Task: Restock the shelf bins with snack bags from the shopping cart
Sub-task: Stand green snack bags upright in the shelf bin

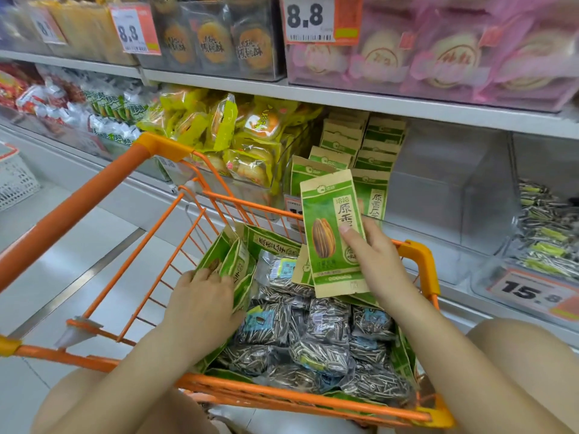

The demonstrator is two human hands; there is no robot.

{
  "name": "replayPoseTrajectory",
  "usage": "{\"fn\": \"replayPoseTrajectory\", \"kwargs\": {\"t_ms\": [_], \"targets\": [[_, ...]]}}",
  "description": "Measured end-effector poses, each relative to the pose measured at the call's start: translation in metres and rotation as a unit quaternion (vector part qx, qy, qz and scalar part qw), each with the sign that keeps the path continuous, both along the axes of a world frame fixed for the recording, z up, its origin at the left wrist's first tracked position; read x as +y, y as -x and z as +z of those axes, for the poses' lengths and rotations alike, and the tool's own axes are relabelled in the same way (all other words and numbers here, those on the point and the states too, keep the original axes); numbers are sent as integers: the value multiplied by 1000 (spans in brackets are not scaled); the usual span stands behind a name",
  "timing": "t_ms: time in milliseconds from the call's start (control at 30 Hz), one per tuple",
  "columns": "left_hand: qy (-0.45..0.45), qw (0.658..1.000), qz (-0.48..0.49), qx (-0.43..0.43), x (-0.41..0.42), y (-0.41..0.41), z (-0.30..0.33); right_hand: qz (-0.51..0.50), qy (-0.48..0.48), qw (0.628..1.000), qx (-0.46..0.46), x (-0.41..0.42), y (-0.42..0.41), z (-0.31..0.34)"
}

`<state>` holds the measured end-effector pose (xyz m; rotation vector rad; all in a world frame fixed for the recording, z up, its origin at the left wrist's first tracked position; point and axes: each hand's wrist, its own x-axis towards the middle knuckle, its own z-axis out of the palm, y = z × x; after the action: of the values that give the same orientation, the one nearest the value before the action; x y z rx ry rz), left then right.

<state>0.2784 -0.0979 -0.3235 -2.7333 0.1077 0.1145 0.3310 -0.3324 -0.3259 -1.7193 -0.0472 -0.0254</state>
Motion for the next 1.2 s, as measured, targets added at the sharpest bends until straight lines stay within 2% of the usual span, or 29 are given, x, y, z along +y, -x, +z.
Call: {"fn": "replayPoseTrajectory", "kwargs": {"t_ms": [67,133,167,200,233,300,333,367,400,433,467,633,733,800,833,900,933,967,1033,1067,1167,1200], "targets": [[34,999,12,-16,3,6,12,4,-43,999,15,0,0,1],[123,990,44,-45,9,7,32,3,-50,998,26,1,1,4],[197,977,65,-57,11,7,45,2,-48,998,27,1,2,4],[307,945,93,-60,13,5,57,2,-43,999,23,1,2,5],[450,883,120,-57,11,3,67,3,-35,999,15,1,2,5],[700,696,157,-16,-5,-5,76,15,-17,1000,3,2,3,4],[774,611,162,29,-16,-10,74,24,-19,1000,3,3,3,4],[816,548,170,65,-28,-15,70,36,-32,999,7,3,4,4],[840,505,179,79,-40,-18,63,48,-49,998,9,4,4,4],[848,491,187,75,-53,-21,59,59,-64,996,11,4,6,6],[844,498,190,56,-62,-26,53,67,-79,995,14,5,7,7],[768,624,134,-42,-76,-33,41,68,-147,986,51,3,3,5],[651,741,26,-164,-64,-27,44,60,-161,983,58,2,1,3],[563,791,-56,-232,-58,-19,50,48,-149,987,38,3,0,2],[533,813,-76,-223,-60,-14,52,45,-143,988,30,3,0,2],[498,851,-66,-150,-72,-7,48,47,-137,989,15,5,2,0],[503,856,-51,-103,-80,-6,44,56,-137,989,6,6,3,1],[531,843,-41,-73,-88,-6,40,62,-137,989,1,8,5,2],[628,775,-20,-67,-94,-12,36,64,-134,989,-1,7,6,-1],[688,723,13,-60,-91,-17,35,58,-141,988,3,6,5,-2],[827,540,152,23,-76,-25,36,39,-145,988,18,5,4,2],[845,503,177,34,-69,-26,36,35,-143,989,15,4,3,1]]}}
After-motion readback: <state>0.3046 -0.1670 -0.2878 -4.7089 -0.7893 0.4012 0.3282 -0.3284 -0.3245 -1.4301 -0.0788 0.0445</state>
